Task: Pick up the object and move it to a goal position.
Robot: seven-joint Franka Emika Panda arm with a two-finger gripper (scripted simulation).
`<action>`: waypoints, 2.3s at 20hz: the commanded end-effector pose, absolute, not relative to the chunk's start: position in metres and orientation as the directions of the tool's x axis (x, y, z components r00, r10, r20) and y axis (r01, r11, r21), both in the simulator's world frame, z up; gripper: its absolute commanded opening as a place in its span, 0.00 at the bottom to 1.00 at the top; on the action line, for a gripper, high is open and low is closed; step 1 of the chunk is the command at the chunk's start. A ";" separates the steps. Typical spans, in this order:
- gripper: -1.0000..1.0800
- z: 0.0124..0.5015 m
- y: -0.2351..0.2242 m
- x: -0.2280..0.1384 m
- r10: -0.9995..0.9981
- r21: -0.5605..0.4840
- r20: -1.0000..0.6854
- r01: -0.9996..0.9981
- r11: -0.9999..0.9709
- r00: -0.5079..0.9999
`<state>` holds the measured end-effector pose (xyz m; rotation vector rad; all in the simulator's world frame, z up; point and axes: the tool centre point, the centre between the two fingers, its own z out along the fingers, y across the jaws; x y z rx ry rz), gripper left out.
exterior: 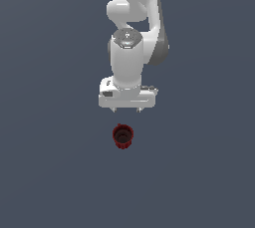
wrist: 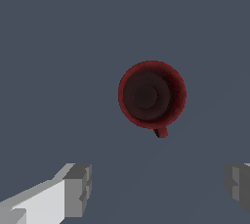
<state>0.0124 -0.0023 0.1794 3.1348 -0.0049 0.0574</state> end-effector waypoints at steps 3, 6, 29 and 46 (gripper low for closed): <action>1.00 0.180 -0.001 0.013 0.002 0.008 0.039 0.001 -1.000 0.999; 1.00 0.184 0.006 0.015 0.022 0.014 0.048 0.021 -1.000 0.999; 1.00 0.157 -0.015 0.021 -0.305 -0.077 -0.086 -0.311 -0.947 0.949; 1.00 0.107 -0.045 0.031 -0.733 -0.081 -0.464 -0.848 -0.524 0.497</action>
